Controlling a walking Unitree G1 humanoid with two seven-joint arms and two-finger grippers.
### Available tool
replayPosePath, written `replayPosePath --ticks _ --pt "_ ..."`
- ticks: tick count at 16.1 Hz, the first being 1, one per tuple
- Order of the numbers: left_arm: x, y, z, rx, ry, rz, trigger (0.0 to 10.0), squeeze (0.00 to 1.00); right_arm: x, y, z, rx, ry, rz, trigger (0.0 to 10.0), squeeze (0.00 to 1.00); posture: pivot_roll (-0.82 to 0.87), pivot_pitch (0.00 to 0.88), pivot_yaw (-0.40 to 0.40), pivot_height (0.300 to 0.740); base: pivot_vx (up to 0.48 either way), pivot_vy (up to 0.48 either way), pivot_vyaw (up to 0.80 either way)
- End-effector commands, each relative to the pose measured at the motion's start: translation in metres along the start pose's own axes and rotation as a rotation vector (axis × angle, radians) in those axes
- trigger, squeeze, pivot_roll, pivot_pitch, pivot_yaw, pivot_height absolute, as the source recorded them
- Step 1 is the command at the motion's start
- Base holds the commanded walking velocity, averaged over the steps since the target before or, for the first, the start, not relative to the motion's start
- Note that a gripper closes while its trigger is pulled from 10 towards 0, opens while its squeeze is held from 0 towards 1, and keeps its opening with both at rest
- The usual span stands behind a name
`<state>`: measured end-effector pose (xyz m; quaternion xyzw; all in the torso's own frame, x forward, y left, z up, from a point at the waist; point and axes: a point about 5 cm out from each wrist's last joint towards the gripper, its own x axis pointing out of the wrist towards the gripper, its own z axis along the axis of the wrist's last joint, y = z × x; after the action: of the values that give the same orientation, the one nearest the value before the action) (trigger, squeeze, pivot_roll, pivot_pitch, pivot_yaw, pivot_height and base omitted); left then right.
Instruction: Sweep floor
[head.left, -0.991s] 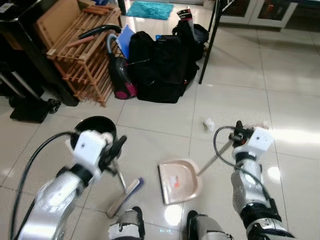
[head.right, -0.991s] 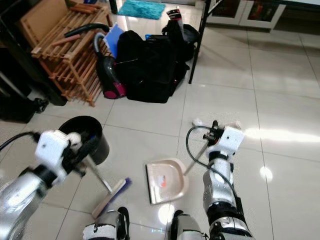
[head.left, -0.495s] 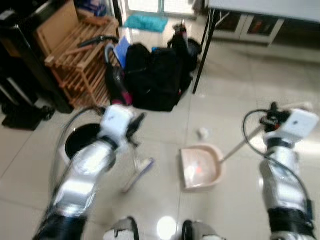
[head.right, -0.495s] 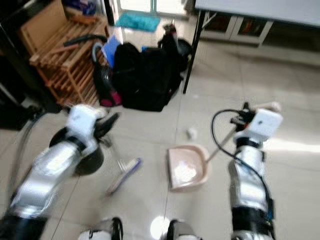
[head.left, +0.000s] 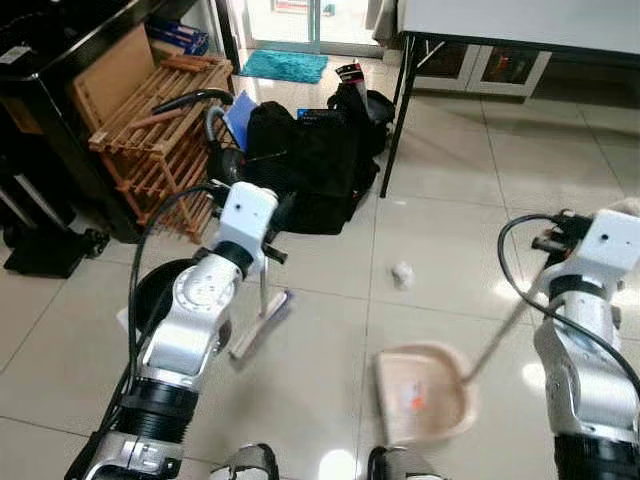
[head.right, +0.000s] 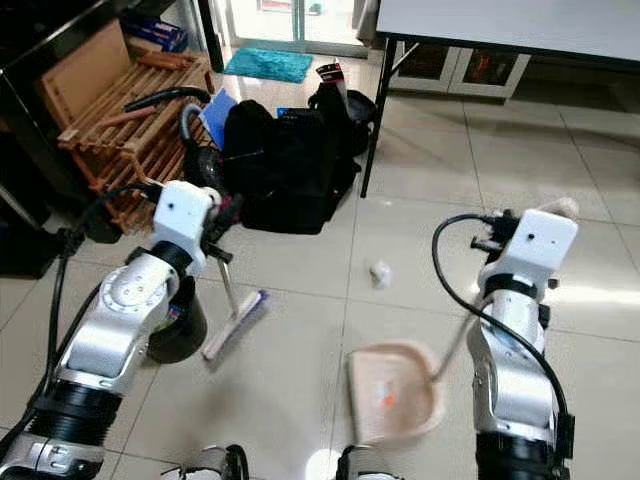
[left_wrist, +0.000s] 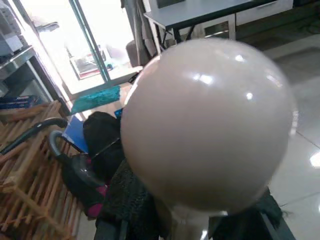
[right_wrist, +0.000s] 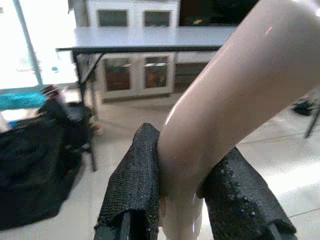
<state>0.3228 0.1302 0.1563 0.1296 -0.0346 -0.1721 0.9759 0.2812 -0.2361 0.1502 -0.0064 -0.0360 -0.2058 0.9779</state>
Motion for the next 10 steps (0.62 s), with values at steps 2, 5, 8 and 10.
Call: replayPosePath --ticks 2,5,8,10 --pt "-0.003 -0.003 0.008 0.009 -0.062 -0.014 10.0 0.00 -0.007 0.009 0.011 0.071 -0.032 0.046 10.0 0.00 -0.11 0.093 0.027 0.740 0.000 0.000 0.00" --pt "0.001 -0.008 0.017 -0.015 -0.111 0.001 10.0 0.00 -0.011 0.010 0.010 0.114 -0.007 0.029 10.0 0.00 -0.08 0.107 0.015 0.740 0.000 0.000 -0.53" --pt "0.002 -0.007 0.026 -0.021 -0.148 -0.017 10.0 0.00 -0.011 0.013 0.010 0.153 0.008 0.026 10.0 0.00 -0.07 0.120 0.023 0.740 0.199 0.000 -0.80" --pt "0.002 -0.006 0.026 -0.023 -0.146 -0.013 10.0 0.00 -0.012 0.008 0.007 0.186 0.025 -0.013 10.0 0.00 -0.07 0.118 0.029 0.740 0.347 0.000 -0.80"
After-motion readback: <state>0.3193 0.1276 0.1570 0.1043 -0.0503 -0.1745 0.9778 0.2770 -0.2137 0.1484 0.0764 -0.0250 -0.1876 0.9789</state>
